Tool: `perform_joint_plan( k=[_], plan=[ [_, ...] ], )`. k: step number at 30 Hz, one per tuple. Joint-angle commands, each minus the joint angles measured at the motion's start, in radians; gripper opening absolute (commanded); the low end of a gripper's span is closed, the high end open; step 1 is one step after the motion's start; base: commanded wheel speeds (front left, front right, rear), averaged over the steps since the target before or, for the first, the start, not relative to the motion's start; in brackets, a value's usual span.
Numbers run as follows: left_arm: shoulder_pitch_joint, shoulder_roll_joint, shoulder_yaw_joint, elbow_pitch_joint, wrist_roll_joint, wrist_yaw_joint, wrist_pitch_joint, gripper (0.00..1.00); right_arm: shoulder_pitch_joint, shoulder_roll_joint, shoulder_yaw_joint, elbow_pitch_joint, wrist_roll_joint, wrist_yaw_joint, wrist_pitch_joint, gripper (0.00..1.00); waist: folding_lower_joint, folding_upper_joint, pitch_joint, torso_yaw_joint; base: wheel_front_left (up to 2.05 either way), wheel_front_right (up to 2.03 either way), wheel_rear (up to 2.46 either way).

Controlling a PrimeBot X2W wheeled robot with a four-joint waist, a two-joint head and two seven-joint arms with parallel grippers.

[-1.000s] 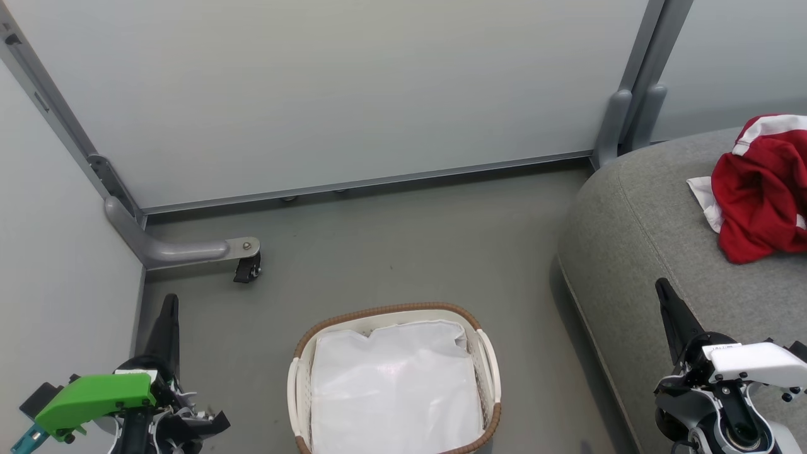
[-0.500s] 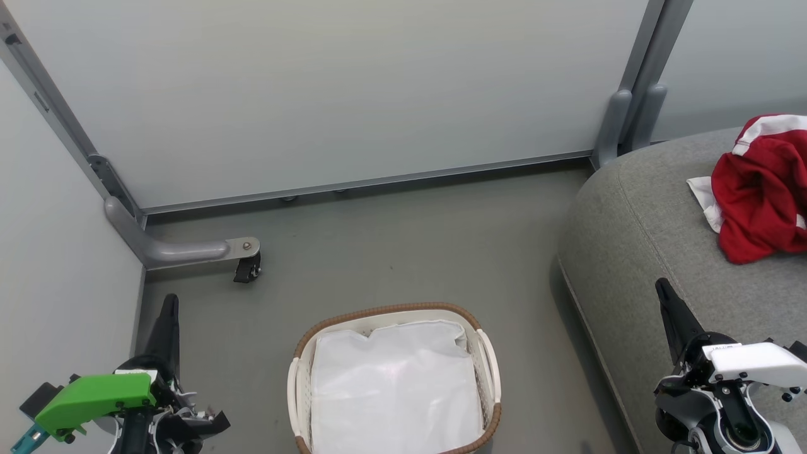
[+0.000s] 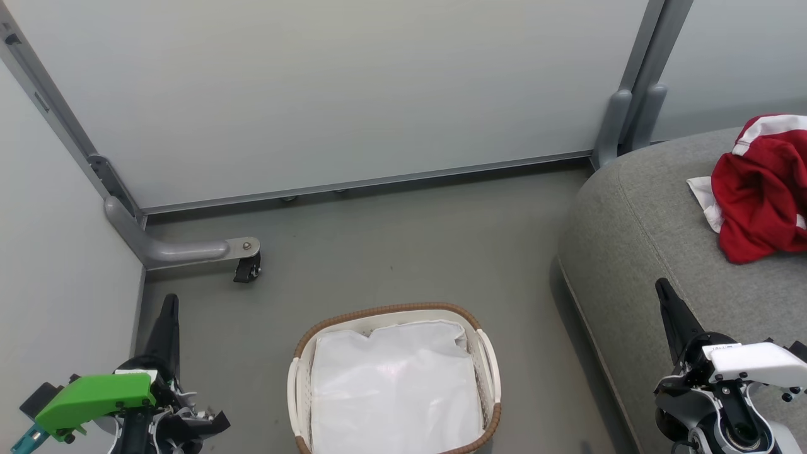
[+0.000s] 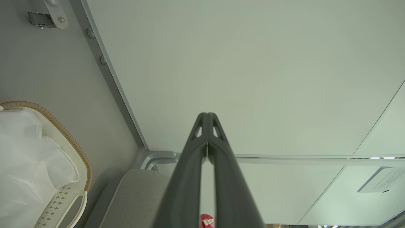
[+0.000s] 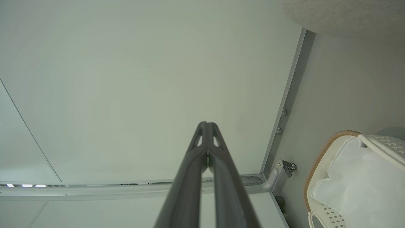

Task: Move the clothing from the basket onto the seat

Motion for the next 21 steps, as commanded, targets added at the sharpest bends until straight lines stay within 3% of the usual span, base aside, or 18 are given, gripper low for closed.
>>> perform_joint_plan(
  k=[1, 21],
  plan=[
    [-0.01, 0.006, 0.002, -0.002, -0.003, -0.006, 0.003, 0.0, 0.01, -0.003, -0.002, -0.003, 0.003, 0.0, 0.002, 0.0, 0.0, 0.0, 0.0, 0.0, 0.0, 0.0, 0.0],
    [-0.01, 0.006, 0.002, -0.002, -0.003, -0.006, 0.003, 0.0, 0.01, -0.003, -0.002, -0.003, 0.003, 0.0, 0.001, 0.0, 0.0, 0.0, 0.0, 0.0, 0.0, 0.0, 0.0]
  ],
)
